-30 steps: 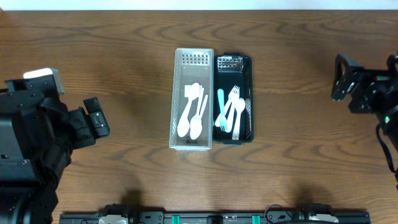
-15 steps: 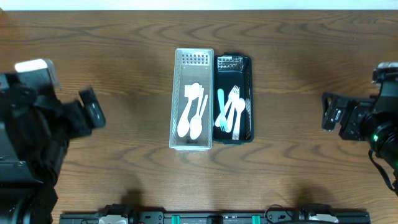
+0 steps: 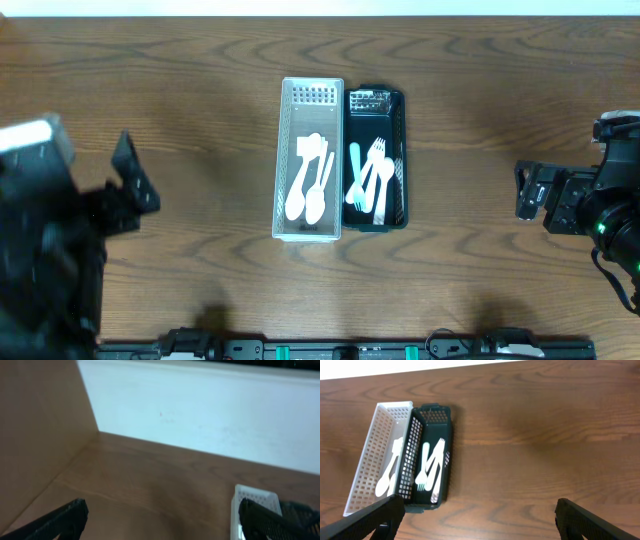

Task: Pack container

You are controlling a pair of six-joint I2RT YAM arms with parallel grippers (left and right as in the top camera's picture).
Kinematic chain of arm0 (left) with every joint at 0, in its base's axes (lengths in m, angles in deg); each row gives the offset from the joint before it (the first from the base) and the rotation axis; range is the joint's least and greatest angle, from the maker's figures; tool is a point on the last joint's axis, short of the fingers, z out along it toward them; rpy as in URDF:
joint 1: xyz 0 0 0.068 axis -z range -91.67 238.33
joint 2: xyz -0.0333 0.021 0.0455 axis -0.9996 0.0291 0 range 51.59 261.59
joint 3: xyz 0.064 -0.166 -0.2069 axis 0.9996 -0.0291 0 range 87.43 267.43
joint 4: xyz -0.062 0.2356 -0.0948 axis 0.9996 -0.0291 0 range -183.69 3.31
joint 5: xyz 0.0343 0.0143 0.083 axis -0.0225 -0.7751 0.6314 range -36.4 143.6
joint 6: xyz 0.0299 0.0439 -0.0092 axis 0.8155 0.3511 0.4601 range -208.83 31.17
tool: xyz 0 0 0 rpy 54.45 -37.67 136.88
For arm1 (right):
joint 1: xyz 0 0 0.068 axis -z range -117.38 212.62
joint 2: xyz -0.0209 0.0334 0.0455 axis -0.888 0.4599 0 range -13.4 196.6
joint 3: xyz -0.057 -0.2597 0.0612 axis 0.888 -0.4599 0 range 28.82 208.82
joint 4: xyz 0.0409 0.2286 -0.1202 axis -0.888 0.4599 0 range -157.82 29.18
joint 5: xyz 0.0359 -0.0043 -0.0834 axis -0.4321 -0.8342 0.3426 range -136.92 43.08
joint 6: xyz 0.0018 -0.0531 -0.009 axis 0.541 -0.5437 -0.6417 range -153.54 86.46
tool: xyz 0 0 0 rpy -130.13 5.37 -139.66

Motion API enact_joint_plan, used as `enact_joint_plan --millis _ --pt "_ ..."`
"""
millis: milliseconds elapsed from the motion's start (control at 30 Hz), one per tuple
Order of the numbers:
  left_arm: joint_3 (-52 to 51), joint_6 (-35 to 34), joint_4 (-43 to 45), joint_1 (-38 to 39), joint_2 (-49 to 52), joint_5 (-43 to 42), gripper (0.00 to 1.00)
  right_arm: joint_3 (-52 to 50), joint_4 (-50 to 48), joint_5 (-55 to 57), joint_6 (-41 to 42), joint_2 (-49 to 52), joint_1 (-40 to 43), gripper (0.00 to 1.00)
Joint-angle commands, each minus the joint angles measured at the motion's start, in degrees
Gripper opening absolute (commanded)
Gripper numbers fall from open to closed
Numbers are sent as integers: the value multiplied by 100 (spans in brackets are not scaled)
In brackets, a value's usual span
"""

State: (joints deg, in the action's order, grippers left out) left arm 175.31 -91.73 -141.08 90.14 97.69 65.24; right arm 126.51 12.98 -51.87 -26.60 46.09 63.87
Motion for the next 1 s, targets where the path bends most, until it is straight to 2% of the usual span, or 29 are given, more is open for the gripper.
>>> enact_joint_plan --millis 0,167,300,633,767,967 --pt "-994 -39 452 -238 -732 85 98 -9 4 0 -59 -24 -52 99" --pt "-2684 -39 1449 -470 -1869 85 98 -9 4 0 -59 -24 -52 99" --pt "-3842 -48 1816 -516 -2559 85 98 -9 4 0 -59 -24 -52 99" --pt "-6653 -627 3023 -516 -3875 83 98 -9 4 0 -59 -24 -52 99" --pt "-7429 -887 3429 -516 -4035 83 98 -9 4 0 -59 -24 -52 99" --pt "-7989 -883 3442 -516 -4288 87 98 -9 4 0 -59 -24 -52 99"
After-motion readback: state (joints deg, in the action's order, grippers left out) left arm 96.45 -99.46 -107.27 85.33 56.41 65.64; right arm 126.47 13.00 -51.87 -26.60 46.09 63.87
